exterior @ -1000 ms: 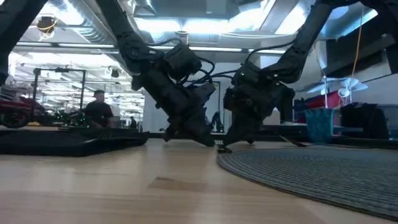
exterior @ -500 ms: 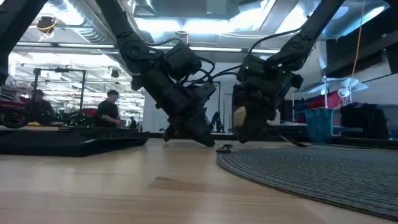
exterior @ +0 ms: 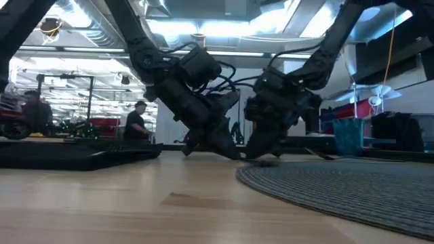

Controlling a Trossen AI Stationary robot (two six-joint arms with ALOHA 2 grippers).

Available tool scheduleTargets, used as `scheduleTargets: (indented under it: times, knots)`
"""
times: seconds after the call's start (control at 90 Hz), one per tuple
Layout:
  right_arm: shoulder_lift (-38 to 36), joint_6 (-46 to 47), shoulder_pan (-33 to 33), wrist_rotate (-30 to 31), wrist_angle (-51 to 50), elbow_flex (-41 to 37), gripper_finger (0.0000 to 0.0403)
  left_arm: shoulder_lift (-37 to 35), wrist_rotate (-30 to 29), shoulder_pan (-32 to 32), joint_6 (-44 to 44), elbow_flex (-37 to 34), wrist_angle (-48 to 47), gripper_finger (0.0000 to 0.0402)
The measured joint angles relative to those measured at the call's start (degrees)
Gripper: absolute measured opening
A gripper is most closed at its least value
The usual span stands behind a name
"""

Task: Set table place
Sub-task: Put the black knife on the gray table mat

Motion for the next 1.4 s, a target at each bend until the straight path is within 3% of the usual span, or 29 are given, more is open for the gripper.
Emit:
scheduleTargets:
  times: [0.678, 0.933, 1.078, 1.4]
  knots:
    - [0.40, 0.83, 0.00, 1.75, -2.45, 0.09, 0.0104, 0.00, -0.14, 0.18, -0.32, 0.02, 0.63, 0.0000]
    - [2.08, 1.24, 1.50, -0.15, 4.90, -0.11, 0.0104, 0.00, 0.06, 0.59, -0.39, 0.08, 0.70, 0.0000]
    - [2.50, 2.08, 1.71, -5.43, 9.13, -0.25, 0.0104, 0.00, 0.12, 0.61, -0.15, 0.09, 0.72, 0.0000]
    - [1.28, 0.66, 0.88, -7.61, 8.70, -0.32, 0.0104, 0.00, 0.10, 0.59, 0.28, 0.09, 0.63, 0.0000]
